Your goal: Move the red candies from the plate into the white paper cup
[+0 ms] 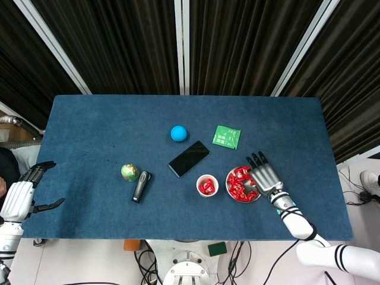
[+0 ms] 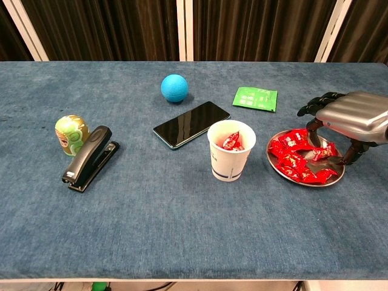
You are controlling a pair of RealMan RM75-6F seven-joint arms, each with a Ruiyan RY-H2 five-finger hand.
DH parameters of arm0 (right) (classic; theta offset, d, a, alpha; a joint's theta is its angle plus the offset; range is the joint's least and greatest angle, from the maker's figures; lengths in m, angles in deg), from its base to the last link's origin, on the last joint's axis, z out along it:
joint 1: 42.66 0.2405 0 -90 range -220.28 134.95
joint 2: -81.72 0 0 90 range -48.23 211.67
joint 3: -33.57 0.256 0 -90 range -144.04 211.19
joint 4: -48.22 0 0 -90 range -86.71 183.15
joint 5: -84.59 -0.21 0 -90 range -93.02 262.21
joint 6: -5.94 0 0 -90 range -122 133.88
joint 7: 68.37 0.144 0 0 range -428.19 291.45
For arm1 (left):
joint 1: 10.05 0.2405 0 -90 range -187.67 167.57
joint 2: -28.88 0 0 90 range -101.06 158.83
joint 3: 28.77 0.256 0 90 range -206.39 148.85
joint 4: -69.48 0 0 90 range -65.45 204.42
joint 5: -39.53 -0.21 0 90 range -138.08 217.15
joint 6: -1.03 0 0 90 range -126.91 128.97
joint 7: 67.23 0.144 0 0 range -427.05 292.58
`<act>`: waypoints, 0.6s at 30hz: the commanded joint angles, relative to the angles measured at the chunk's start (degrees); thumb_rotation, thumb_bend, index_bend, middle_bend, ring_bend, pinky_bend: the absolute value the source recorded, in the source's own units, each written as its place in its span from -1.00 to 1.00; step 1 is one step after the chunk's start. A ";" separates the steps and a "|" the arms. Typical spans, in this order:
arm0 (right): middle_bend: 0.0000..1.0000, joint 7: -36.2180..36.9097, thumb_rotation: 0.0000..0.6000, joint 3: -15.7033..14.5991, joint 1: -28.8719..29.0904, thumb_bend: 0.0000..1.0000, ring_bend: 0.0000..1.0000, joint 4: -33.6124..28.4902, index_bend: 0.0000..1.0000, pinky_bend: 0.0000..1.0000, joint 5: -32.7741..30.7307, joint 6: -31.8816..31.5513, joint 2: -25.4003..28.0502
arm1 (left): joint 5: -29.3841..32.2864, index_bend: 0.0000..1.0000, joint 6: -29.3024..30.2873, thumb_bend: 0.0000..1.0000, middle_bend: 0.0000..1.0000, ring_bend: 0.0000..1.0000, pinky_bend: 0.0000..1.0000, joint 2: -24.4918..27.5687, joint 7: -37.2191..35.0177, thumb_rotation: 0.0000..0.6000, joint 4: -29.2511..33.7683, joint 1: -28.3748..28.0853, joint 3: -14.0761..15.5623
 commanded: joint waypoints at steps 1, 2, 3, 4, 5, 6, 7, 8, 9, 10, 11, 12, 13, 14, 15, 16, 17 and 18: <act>-0.89 -0.08 1.00 -0.09 0.01 -0.40 -1.00 0.19 0.03 -1.00 0.08 -0.09 -0.16 | 0.01 -0.63 -0.04 -0.81 -0.69 -0.75 -0.50 -0.02 0.05 1.00 0.00 -0.03 -0.01; -0.89 -0.12 1.00 -0.12 0.01 -0.40 -1.00 0.30 0.04 -1.00 0.13 -0.13 -0.24 | 0.03 -0.63 -0.06 -0.81 -0.69 -0.75 -0.50 -0.02 0.07 1.00 0.00 -0.04 0.00; -0.89 -0.10 1.00 -0.15 0.01 -0.39 -1.00 0.41 0.06 -1.00 0.22 -0.20 -0.33 | 0.07 -0.63 -0.12 -0.81 -0.69 -0.75 -0.50 -0.04 0.10 1.00 -0.01 -0.04 0.02; -0.89 0.01 1.00 -0.15 0.00 -0.38 -1.00 0.49 0.07 -1.00 0.31 -0.27 -0.39 | 0.10 -0.63 -0.15 -0.81 -0.69 -0.75 -0.50 -0.06 0.11 1.00 -0.01 -0.04 0.02; -0.89 0.15 1.00 -0.14 -0.01 -0.37 -1.00 0.55 0.10 -1.00 0.45 -0.32 -0.42 | 0.13 -0.63 -0.18 -0.81 -0.69 -0.75 -0.50 -0.06 0.13 1.00 -0.01 -0.03 0.03; -0.88 0.37 1.00 -0.13 -0.04 -0.35 -1.00 0.64 0.13 -1.00 0.71 -0.46 -0.45 | 0.19 -0.63 -0.22 -0.81 -0.69 -0.75 -0.50 -0.08 0.13 1.00 -0.03 -0.02 0.04; -0.88 0.61 1.00 -0.10 -0.08 -0.34 -1.00 0.68 0.15 -1.00 0.96 -0.63 -0.44 | 0.22 -0.63 -0.25 -0.81 -0.69 -0.75 -0.50 -0.09 0.13 1.00 -0.05 -0.02 0.04; -0.88 0.93 1.00 -0.04 -0.13 -0.32 -1.00 0.69 0.17 -1.00 1.27 -0.83 -0.41 | 0.22 -0.63 -0.24 -0.81 -0.69 -0.75 -0.50 -0.09 0.15 1.00 -0.05 -0.01 0.04; -0.88 1.44 1.00 0.04 -0.21 -0.31 -1.00 0.67 0.19 -1.00 1.76 -1.13 -0.30 | 0.22 -0.63 -0.24 -0.81 -0.69 -0.75 -0.50 -0.11 0.17 1.00 -0.06 -0.02 0.04; -0.87 1.82 1.00 0.10 -0.29 -0.30 -1.00 0.58 0.20 -1.00 2.14 -1.38 -0.15 | 0.22 -0.63 -0.21 -0.81 -0.69 -0.75 -0.50 -0.11 0.18 1.00 -0.04 -0.01 0.04; -0.87 2.23 1.00 0.17 -0.36 -0.30 -1.00 0.40 0.20 -1.00 2.55 -1.64 0.04 | 0.22 -0.63 -0.21 -0.81 -0.69 -0.75 -0.50 -0.09 0.20 1.00 -0.01 -0.02 0.03; -0.87 2.76 1.00 0.30 -0.45 -0.30 -1.00 0.01 0.21 -1.00 3.19 -2.08 0.40 | 0.23 -0.63 -0.22 -0.81 -0.69 -0.75 -0.50 -0.05 0.22 1.00 0.01 -0.03 0.02; -0.87 3.17 1.00 0.41 -0.52 -0.30 -1.00 -0.41 0.21 -1.00 3.77 -2.50 0.72 | 0.24 -0.63 -0.21 -0.81 -0.69 -0.75 -0.50 -0.04 0.24 1.00 0.02 -0.03 0.01; -0.87 3.73 1.00 0.62 -0.59 -0.30 -1.00 -1.09 0.22 -1.00 4.69 -3.15 1.21 | 0.25 -0.63 -0.19 -0.81 -0.69 -0.75 -0.50 -0.03 0.25 1.00 0.03 -0.02 0.00; -0.86 4.18 1.00 0.80 -0.63 -0.30 -1.00 -1.71 0.22 -1.00 5.46 -3.67 1.63 | 0.25 -0.63 -0.16 -0.81 -0.69 -0.75 -0.50 -0.03 0.25 1.00 0.03 -0.02 -0.01; -0.86 4.63 1.00 1.02 -0.64 -0.30 -1.00 -2.39 0.23 -1.00 6.27 -4.23 2.06 | 0.25 -0.63 -0.15 -0.81 -0.69 -0.75 -0.50 -0.03 0.25 1.00 0.03 -0.02 -0.02; -0.86 5.02 1.00 1.27 -0.63 -0.30 -1.00 -3.11 0.24 -1.00 7.11 -4.81 2.51 | 0.24 -0.63 -0.14 -0.81 -0.69 -0.75 -0.50 -0.04 0.26 1.00 0.03 -0.01 -0.01; -0.85 5.45 1.00 1.63 -0.57 -0.30 -1.00 -4.16 0.24 -1.00 8.27 -5.57 3.08 | 0.23 -0.63 -0.12 -0.81 -0.69 -0.75 -0.50 -0.04 0.27 1.00 0.04 0.00 0.00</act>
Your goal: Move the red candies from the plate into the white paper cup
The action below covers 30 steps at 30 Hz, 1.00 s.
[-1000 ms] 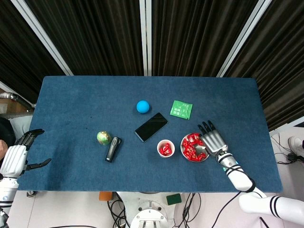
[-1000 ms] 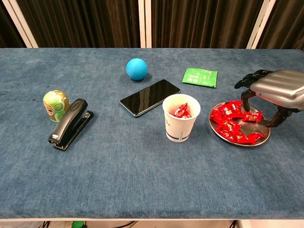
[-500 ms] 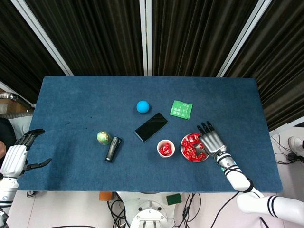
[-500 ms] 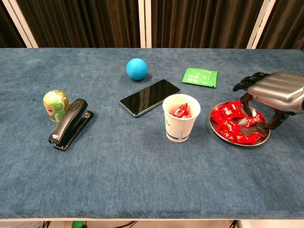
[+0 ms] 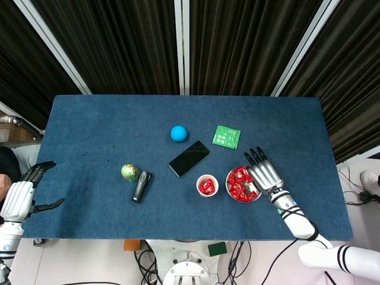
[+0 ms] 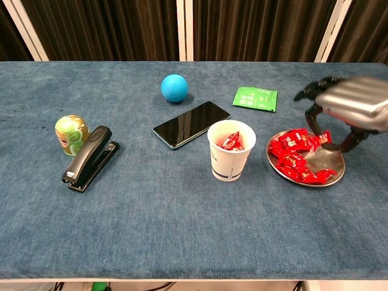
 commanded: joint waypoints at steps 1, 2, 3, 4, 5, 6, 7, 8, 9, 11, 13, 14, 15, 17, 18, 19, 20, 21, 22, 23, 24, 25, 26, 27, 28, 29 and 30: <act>-0.85 1.60 1.00 1.13 0.08 -0.30 -1.00 -2.93 0.24 -1.00 3.26 -2.27 1.78 | -0.02 -0.63 0.03 -0.81 -0.69 -0.75 -0.50 -0.01 0.01 1.00 0.01 0.02 0.02; -0.85 1.89 1.00 1.46 0.24 -0.30 -1.00 -3.73 0.25 -1.00 4.16 -2.74 2.11 | -0.03 -0.63 0.05 -0.81 -0.69 -0.75 -0.50 -0.02 0.02 1.00 0.00 0.02 0.02; -0.85 2.21 1.00 1.90 0.54 -0.30 -1.00 -4.78 0.25 -1.00 5.35 -3.22 2.45 | -0.02 -0.63 0.08 -0.81 -0.69 -0.75 -0.50 -0.02 0.04 1.00 0.01 0.03 0.01; -0.85 2.37 1.00 2.22 0.82 -0.30 -1.00 -5.50 0.25 -1.00 6.26 -3.48 2.61 | -0.02 -0.63 0.11 -0.81 -0.69 -0.75 -0.50 -0.02 0.06 1.00 0.03 0.05 0.01; -0.84 2.45 1.00 2.52 1.14 -0.30 -1.00 -6.17 0.25 -1.00 7.14 -3.68 2.68 | -0.02 -0.63 0.15 -0.81 -0.69 -0.75 -0.50 -0.02 0.08 1.00 0.04 0.06 0.00; -0.84 2.40 1.00 2.87 1.61 -0.30 -1.00 -6.98 0.25 -1.00 8.24 -3.83 2.66 | -0.02 -0.63 0.20 -0.81 -0.69 -0.75 -0.50 -0.02 0.12 1.00 0.06 0.07 -0.02; -0.84 2.33 1.00 3.12 2.01 -0.30 -1.00 -7.54 0.25 -1.00 8.96 -3.78 2.54 | -0.01 -0.63 0.23 -0.81 -0.69 -0.75 -0.50 -0.01 0.17 1.00 0.09 0.08 -0.03; -0.84 2.29 1.00 3.40 2.56 -0.30 -1.00 -8.16 0.25 -1.00 9.75 -3.55 2.26 | -0.01 -0.63 0.29 -0.81 -0.69 -0.75 -0.50 0.01 0.24 1.00 0.12 0.10 -0.06; -0.84 2.27 1.00 3.62 3.00 -0.30 -1.00 -8.51 0.25 -1.00 10.22 -3.25 1.96 | 0.00 -0.63 0.31 -0.81 -0.69 -0.75 -0.50 0.03 0.27 1.00 0.15 0.11 -0.07; -0.84 2.19 1.00 3.99 3.87 -0.30 -1.00 -8.85 0.25 -1.00 10.91 -2.56 1.15 | 0.03 -0.63 0.36 -0.81 -0.69 -0.75 -0.50 0.08 0.31 1.00 0.23 0.11 -0.11; -0.84 1.96 1.00 4.23 4.77 -0.30 -1.00 -8.91 0.25 -1.00 11.43 -1.68 0.04 | 0.01 -0.63 0.40 -0.81 -0.69 -0.75 -0.50 0.12 0.38 1.00 0.32 0.11 -0.13; -0.84 1.88 1.00 4.27 5.09 -0.30 -1.00 -8.88 0.25 -1.00 11.56 -1.30 -0.44 | 0.00 -0.63 0.41 -0.81 -0.69 -0.75 -0.50 0.16 0.41 1.00 0.36 0.11 -0.13; -0.84 1.70 1.00 4.28 5.45 -0.30 -1.00 -8.80 0.25 -1.00 11.59 -0.81 -1.05 | -0.01 -0.63 0.43 -0.81 -0.69 -0.75 -0.50 0.22 0.48 1.00 0.43 0.12 -0.13; -0.84 1.21 1.00 4.23 5.83 -0.30 -1.00 -8.62 0.25 -1.00 11.37 -0.17 -1.84 | -0.01 -0.63 0.47 -0.81 -0.69 -0.75 -0.50 0.34 0.57 1.00 0.55 0.15 -0.13; -0.84 0.91 1.00 4.15 6.03 -0.30 -1.00 -8.50 0.25 -1.00 11.14 0.26 -2.27 | -0.01 -0.63 0.52 -0.81 -0.69 -0.75 -0.50 0.43 0.58 1.00 0.63 0.17 -0.14; -0.84 0.74 1.00 4.09 6.15 -0.30 -1.00 -8.40 0.25 -1.00 11.00 0.53 -2.52 | -0.01 -0.63 0.57 -0.81 -0.69 -0.75 -0.50 0.50 0.61 1.00 0.69 0.17 -0.17; -0.84 0.51 1.00 4.01 6.28 -0.31 -1.00 -8.26 0.25 -1.00 10.87 0.80 -2.78 | 0.00 -0.63 0.59 -0.81 -0.69 -0.75 -0.50 0.56 0.64 1.00 0.75 0.18 -0.18; -0.84 0.42 1.00 3.97 6.34 -0.31 -1.00 -8.17 0.24 -1.00 10.78 0.95 -2.93 | 0.02 -0.63 0.60 -0.81 -0.69 -0.75 -0.50 0.61 0.65 1.00 0.77 0.18 -0.20; -0.84 0.40 1.00 3.98 6.40 -0.32 -1.00 -8.15 0.23 -1.00 10.66 1.07 -3.01 | 0.02 -0.63 0.59 -0.81 -0.69 -0.75 -0.50 0.64 0.64 1.00 0.79 0.17 -0.21; -0.85 0.42 1.00 3.97 6.45 -0.33 -1.00 -8.16 0.18 -1.00 10.57 1.20 -3.05 | 0.02 -0.63 0.57 -0.81 -0.69 -0.75 -0.50 0.66 0.65 1.00 0.80 0.15 -0.22; -0.85 0.46 1.00 3.92 6.50 -0.35 -1.00 -8.25 0.10 -1.00 10.38 1.43 -3.00 | 0.04 -0.63 0.52 -0.81 -0.69 -0.75 -0.50 0.65 0.64 1.00 0.79 0.13 -0.23; -0.85 0.46 1.00 3.91 6.55 -0.36 -1.00 -8.33 0.04 -1.00 10.24 1.57 -2.95 | 0.04 -0.63 0.47 -0.81 -0.69 -0.75 -0.50 0.63 0.63 1.00 0.78 0.11 -0.22; -0.85 0.46 1.00 3.93 6.63 -0.37 -1.00 -8.39 -0.05 -1.00 10.18 1.70 -2.91 | 0.02 -0.63 0.44 -0.81 -0.69 -0.75 -0.50 0.62 0.62 1.00 0.76 0.09 -0.22; -0.85 0.53 1.00 3.96 6.74 -0.38 -1.00 -8.46 -0.13 -1.00 10.19 1.83 -2.88 | 0.00 -0.63 0.40 -0.81 -0.69 -0.75 -0.50 0.59 0.62 1.00 0.73 0.05 -0.21; -0.85 0.61 1.00 3.98 6.79 -0.39 -1.00 -8.51 -0.19 -1.00 10.27 1.83 -2.90 | -0.02 -0.63 0.39 -0.81 -0.69 -0.75 -0.50 0.56 0.62 1.00 0.73 0.04 -0.21; -0.85 0.70 1.00 3.99 6.83 -0.39 -1.00 -8.53 -0.22 -1.00 10.41 1.78 -2.89 | -0.01 -0.63 0.38 -0.81 -0.69 -0.75 -0.50 0.53 0.61 1.00 0.73 0.03 -0.22; -0.85 0.86 1.00 3.95 6.84 -0.39 -1.00 -8.55 -0.25 -1.00 10.65 1.68 -2.90 | -0.01 -0.63 0.39 -0.81 -0.69 -0.75 -0.50 0.51 0.59 1.00 0.73 0.04 -0.21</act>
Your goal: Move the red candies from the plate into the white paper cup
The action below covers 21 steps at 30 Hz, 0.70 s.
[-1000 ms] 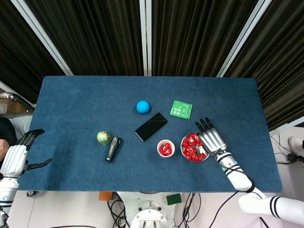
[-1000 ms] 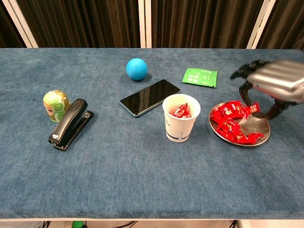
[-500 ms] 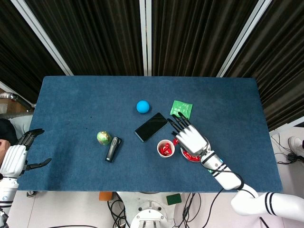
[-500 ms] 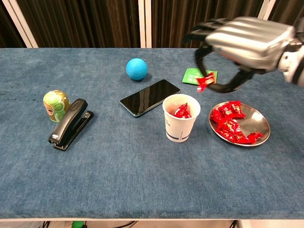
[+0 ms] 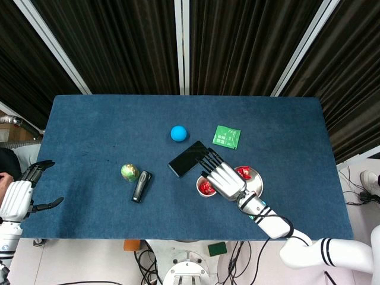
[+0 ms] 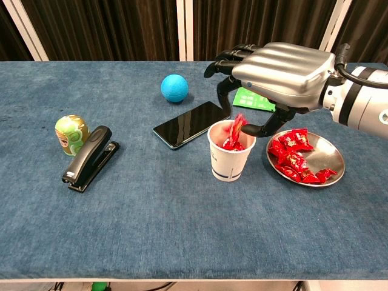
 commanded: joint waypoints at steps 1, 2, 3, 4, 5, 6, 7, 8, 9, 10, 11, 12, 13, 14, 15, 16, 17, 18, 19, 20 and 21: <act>-0.85 0.30 1.00 -0.09 0.01 -0.39 -1.00 -0.05 -0.26 -1.00 0.45 -0.23 0.01 | 0.01 -0.63 0.04 -0.81 -0.69 -0.75 -0.50 -0.04 -0.01 1.00 -0.03 0.02 0.00; -0.85 0.42 1.00 -0.18 -0.07 -0.39 -1.00 -0.07 -0.27 -1.00 0.70 -0.42 0.08 | 0.03 -0.63 0.06 -0.81 -0.69 -0.75 -0.50 -0.06 -0.02 1.00 -0.06 0.05 0.01; -0.85 0.48 1.00 -0.24 -0.17 -0.39 -1.00 -0.12 -0.27 -1.00 0.90 -0.64 0.21 | 0.05 -0.63 0.05 -0.81 -0.69 -0.75 -0.50 -0.07 -0.04 1.00 -0.06 0.07 0.02; -0.85 0.56 1.00 -0.29 -0.34 -0.39 -1.00 -0.22 -0.27 -1.00 1.13 -1.01 0.39 | 0.08 -0.63 0.03 -0.81 -0.69 -0.75 -0.50 -0.07 -0.05 1.00 -0.08 0.09 0.03; -0.85 0.70 1.00 -0.30 -0.59 -0.39 -1.00 -0.37 -0.27 -1.00 1.37 -1.53 0.67 | 0.09 -0.63 0.02 -0.81 -0.69 -0.75 -0.50 -0.08 -0.06 1.00 -0.10 0.10 0.04; -0.85 1.08 1.00 -0.30 -1.07 -0.39 -1.00 -0.59 -0.27 -1.00 1.68 -2.42 1.15 | 0.08 -0.63 0.04 -0.81 -0.69 -0.75 -0.50 -0.09 -0.11 1.00 -0.13 0.12 0.07; -0.85 1.42 1.00 -0.27 -1.47 -0.39 -1.00 -0.69 -0.28 -1.00 1.86 -3.13 1.61 | 0.06 -0.63 0.04 -0.81 -0.69 -0.75 -0.50 -0.10 -0.14 1.00 -0.16 0.13 0.08; -0.85 1.71 1.00 -0.25 -1.88 -0.39 -1.00 -0.68 -0.28 -1.00 1.95 -3.77 2.13 | 0.04 -0.63 0.03 -0.81 -0.69 -0.75 -0.50 -0.11 -0.16 1.00 -0.18 0.13 0.10; -0.85 2.03 1.00 -0.23 -2.42 -0.39 -1.00 -0.53 -0.27 -1.00 1.81 -4.43 2.85 | 0.01 -0.63 0.00 -0.81 -0.69 -0.75 -0.50 -0.12 -0.16 1.00 -0.21 0.12 0.13; -0.85 2.26 1.00 -0.23 -2.78 -0.39 -1.00 -0.30 -0.27 -1.00 1.48 -4.70 3.39 | -0.02 -0.63 -0.01 -0.81 -0.69 -0.75 -0.50 -0.13 -0.17 1.00 -0.22 0.12 0.15; -0.85 2.49 1.00 -0.28 -3.23 -0.39 -1.00 0.19 -0.27 -1.00 0.78 -4.78 4.07 | -0.08 -0.63 0.03 -0.81 -0.69 -0.75 -0.50 -0.15 -0.21 1.00 -0.19 0.11 0.15; -0.85 2.61 1.00 -0.40 -3.54 -0.39 -1.00 0.66 -0.27 -1.00 0.16 -4.67 4.51 | -0.12 -0.63 0.09 -0.81 -0.69 -0.75 -0.50 -0.18 -0.22 1.00 -0.18 0.12 0.15; -0.85 2.73 1.00 -0.60 -3.82 -0.39 -1.00 1.20 -0.27 -1.00 -0.47 -4.42 4.87 | -0.16 -0.63 0.14 -0.81 -0.69 -0.75 -0.50 -0.23 -0.22 1.00 -0.18 0.12 0.15; -0.85 2.93 1.00 -0.95 -4.15 -0.39 -1.00 2.07 -0.27 -1.00 -1.31 -3.91 5.23 | -0.22 -0.63 0.17 -0.81 -0.69 -0.75 -0.50 -0.30 -0.20 1.00 -0.18 0.11 0.16; -0.85 3.09 1.00 -1.23 -4.37 -0.39 -1.00 2.76 -0.27 -1.00 -1.88 -3.50 5.39 | -0.24 -0.63 0.17 -0.81 -0.69 -0.75 -0.50 -0.34 -0.16 1.00 -0.19 0.11 0.19; -0.85 3.29 1.00 -1.50 -4.57 -0.39 -1.00 3.41 -0.27 -1.00 -2.36 -3.13 5.47 | -0.28 -0.63 0.14 -0.81 -0.69 -0.75 -0.50 -0.38 -0.11 1.00 -0.18 0.10 0.22; -0.85 3.56 1.00 -1.76 -4.76 -0.39 -1.00 4.03 -0.27 -1.00 -2.76 -2.78 5.48 | -0.29 -0.63 0.08 -0.81 -0.69 -0.75 -0.50 -0.42 -0.06 1.00 -0.18 0.08 0.25; -0.85 3.98 1.00 -2.03 -4.99 -0.39 -1.00 4.87 -0.27 -1.00 -3.14 -2.44 5.38 | -0.31 -0.63 0.00 -0.81 -0.69 -0.75 -0.50 -0.45 0.02 1.00 -0.15 0.05 0.29; -0.85 4.27 1.00 -2.19 -5.12 -0.39 -1.00 5.49 -0.27 -1.00 -3.35 -2.21 5.24 | -0.32 -0.63 -0.07 -0.81 -0.69 -0.75 -0.50 -0.46 0.10 1.00 -0.13 0.03 0.32; -0.85 4.54 1.00 -2.33 -5.21 -0.39 -1.00 6.05 -0.27 -1.00 -3.52 -1.97 5.08 | -0.34 -0.63 -0.11 -0.81 -0.69 -0.75 -0.50 -0.45 0.19 1.00 -0.09 0.01 0.34; -0.85 4.84 1.00 -2.52 -5.29 -0.39 -1.00 6.78 -0.27 -1.00 -3.72 -1.61 4.80 | -0.37 -0.63 -0.13 -0.81 -0.69 -0.75 -0.50 -0.43 0.30 1.00 -0.02 -0.02 0.34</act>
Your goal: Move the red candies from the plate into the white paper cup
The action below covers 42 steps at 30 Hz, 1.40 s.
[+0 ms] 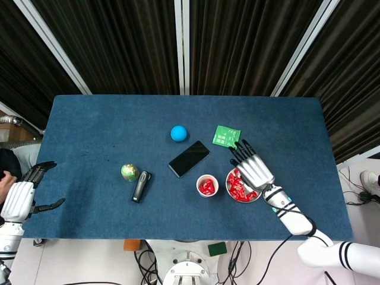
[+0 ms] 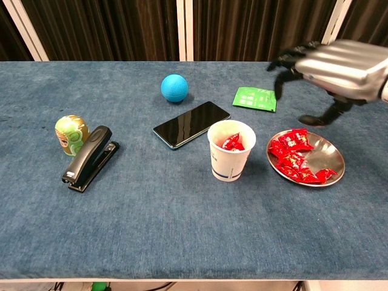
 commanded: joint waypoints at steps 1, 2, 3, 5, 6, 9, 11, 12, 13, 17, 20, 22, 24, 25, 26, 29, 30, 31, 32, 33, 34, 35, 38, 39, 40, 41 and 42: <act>-0.85 0.93 1.00 -0.73 -0.43 -0.39 -1.00 1.97 -0.27 -1.00 -0.78 1.20 -0.62 | -0.03 -0.63 -0.04 -0.81 -0.69 -0.75 -0.50 0.04 0.17 1.00 0.14 -0.05 0.00; -0.85 0.97 1.00 -0.93 -0.42 -0.39 -1.00 2.66 -0.27 -1.00 -0.98 1.68 -0.96 | -0.05 -0.63 -0.04 -0.81 -0.69 -0.75 -0.50 0.08 0.26 1.00 0.24 -0.08 -0.01; -0.85 0.96 1.00 -1.07 -0.41 -0.39 -1.00 3.14 -0.27 -1.00 -1.11 2.01 -1.23 | -0.04 -0.63 -0.04 -0.81 -0.69 -0.75 -0.50 0.10 0.33 1.00 0.30 -0.09 -0.03; -0.85 0.99 1.00 -1.30 -0.37 -0.39 -1.00 4.10 -0.27 -1.00 -1.29 2.61 -1.85 | -0.03 -0.63 -0.06 -0.81 -0.69 -0.75 -0.50 0.12 0.44 1.00 0.42 -0.10 -0.02; -0.85 1.05 1.00 -1.38 -0.34 -0.39 -1.00 4.47 -0.27 -1.00 -1.39 2.88 -2.09 | -0.02 -0.63 -0.10 -0.81 -0.69 -0.75 -0.50 0.11 0.48 1.00 0.44 -0.12 -0.01; -0.85 0.92 1.00 -1.50 -0.24 -0.39 -1.00 5.47 -0.27 -1.00 -1.71 3.56 -2.72 | 0.05 -0.63 -0.19 -0.81 -0.69 -0.75 -0.50 0.11 0.46 1.00 0.43 -0.09 0.04; -0.85 0.71 1.00 -1.60 -0.23 -0.39 -1.00 5.88 -0.27 -1.00 -1.91 3.87 -3.00 | 0.11 -0.63 -0.20 -0.81 -0.69 -0.75 -0.50 0.12 0.38 1.00 0.37 -0.06 0.06; -0.85 0.56 1.00 -1.66 -0.23 -0.39 -1.00 6.15 -0.27 -1.00 -2.11 4.08 -3.17 | 0.12 -0.63 -0.19 -0.81 -0.69 -0.75 -0.50 0.11 0.31 1.00 0.31 -0.04 0.07; -0.85 0.42 1.00 -1.67 -0.22 -0.39 -1.00 6.38 -0.27 -1.00 -2.30 4.25 -3.31 | 0.11 -0.63 -0.18 -0.81 -0.69 -0.75 -0.50 0.11 0.26 1.00 0.26 -0.03 0.07; -0.85 -0.13 1.00 -1.65 -0.09 -0.39 -1.00 7.30 -0.27 -1.00 -2.95 4.84 -4.06 | 0.06 -0.63 -0.10 -0.81 -0.69 -0.75 -0.50 0.07 0.06 1.00 0.06 0.02 0.11; -0.86 -0.80 1.00 -1.61 0.15 -0.39 -1.00 8.09 -0.27 -1.00 -3.66 5.55 -4.79 | 0.09 -0.63 -0.10 -0.81 -0.69 -0.75 -0.50 0.06 -0.06 1.00 -0.06 0.07 0.15; -0.86 -1.34 1.00 -1.60 0.29 -0.39 -1.00 8.54 -0.28 -1.00 -4.13 5.94 -5.24 | 0.13 -0.63 -0.06 -0.81 -0.69 -0.75 -0.50 0.06 -0.13 1.00 -0.12 0.11 0.15; -0.86 -1.82 1.00 -1.64 0.49 -0.39 -1.00 9.04 -0.28 -1.00 -4.64 6.52 -5.76 | 0.17 -0.63 -0.06 -0.81 -0.69 -0.75 -0.50 0.10 -0.18 1.00 -0.18 0.12 0.12; -0.86 -2.00 1.00 -1.67 0.57 -0.39 -1.00 9.28 -0.28 -1.00 -4.80 6.72 -5.98 | 0.20 -0.63 -0.07 -0.81 -0.69 -0.75 -0.50 0.12 -0.21 1.00 -0.20 0.12 0.11; -0.86 -2.17 1.00 -1.67 0.64 -0.39 -1.00 9.51 -0.28 -1.00 -4.93 6.85 -6.20 | 0.23 -0.63 -0.08 -0.81 -0.69 -0.75 -0.50 0.14 -0.25 1.00 -0.22 0.12 0.10; -0.86 -2.48 1.00 -1.57 0.81 -0.39 -1.00 10.26 -0.28 -1.00 -5.34 7.10 -6.90 | 0.26 -0.63 -0.14 -0.81 -0.69 -0.75 -0.50 0.18 -0.32 1.00 -0.29 0.11 0.09; -0.86 -2.55 1.00 -1.56 0.88 -0.39 -1.00 10.50 -0.28 -1.00 -5.46 7.23 -7.11 | 0.28 -0.63 -0.16 -0.81 -0.69 -0.75 -0.50 0.20 -0.34 1.00 -0.32 0.11 0.08; -0.86 -2.61 1.00 -1.56 0.93 -0.39 -1.00 10.66 -0.28 -1.00 -5.50 7.31 -7.25 | 0.30 -0.63 -0.18 -0.81 -0.69 -0.75 -0.50 0.21 -0.37 1.00 -0.34 0.10 0.08; -0.86 -2.65 1.00 -1.58 0.98 -0.39 -1.00 10.76 -0.28 -1.00 -5.53 7.38 -7.35 | 0.32 -0.63 -0.20 -0.81 -0.69 -0.75 -0.50 0.23 -0.39 1.00 -0.34 0.10 0.07; -0.86 -2.67 1.00 -1.61 1.02 -0.39 -1.00 10.82 -0.28 -1.00 -5.54 7.45 -7.43 | 0.34 -0.63 -0.22 -0.81 -0.69 -0.75 -0.50 0.25 -0.40 1.00 -0.35 0.09 0.06; -0.86 -2.66 1.00 -1.65 1.02 -0.39 -1.00 10.84 -0.28 -1.00 -5.51 7.45 -7.47 | 0.35 -0.63 -0.22 -0.81 -0.69 -0.75 -0.50 0.26 -0.41 1.00 -0.36 0.09 0.04; -0.86 -2.63 1.00 -1.68 1.01 -0.39 -1.00 10.85 -0.28 -1.00 -5.47 7.42 -7.49 | 0.35 -0.63 -0.21 -0.81 -0.69 -0.75 -0.50 0.26 -0.43 1.00 -0.36 0.09 0.03; -0.86 -2.70 1.00 -1.96 0.84 -0.39 -1.00 10.68 -0.27 -1.00 -5.30 7.22 -7.36 | 0.30 -0.63 -0.21 -0.81 -0.69 -0.75 -0.50 0.26 -0.45 1.00 -0.33 0.05 0.02; -0.86 -2.71 1.00 -2.06 0.75 -0.39 -1.00 10.60 -0.25 -1.00 -5.28 7.14 -7.29 | 0.28 -0.63 -0.22 -0.81 -0.69 -0.75 -0.50 0.26 -0.44 1.00 -0.31 0.05 0.03; -0.86 -2.74 1.00 -2.16 0.64 -0.39 -1.00 10.51 -0.24 -1.00 -5.26 7.04 -7.21 | 0.25 -0.63 -0.24 -0.81 -0.69 -0.75 -0.50 0.24 -0.44 1.00 -0.31 0.04 0.05; -0.86 -2.78 1.00 -2.27 0.52 -0.38 -1.00 10.44 -0.23 -1.00 -5.23 6.91 -7.12 | 0.22 -0.63 -0.24 -0.81 -0.69 -0.75 -0.50 0.23 -0.43 1.00 -0.31 0.03 0.06; -0.86 -2.82 1.00 -2.44 0.32 -0.38 -1.00 10.33 -0.21 -1.00 -5.20 6.72 -7.00 | 0.21 -0.63 -0.23 -0.81 -0.69 -0.75 -0.50 0.22 -0.43 1.00 -0.32 0.04 0.08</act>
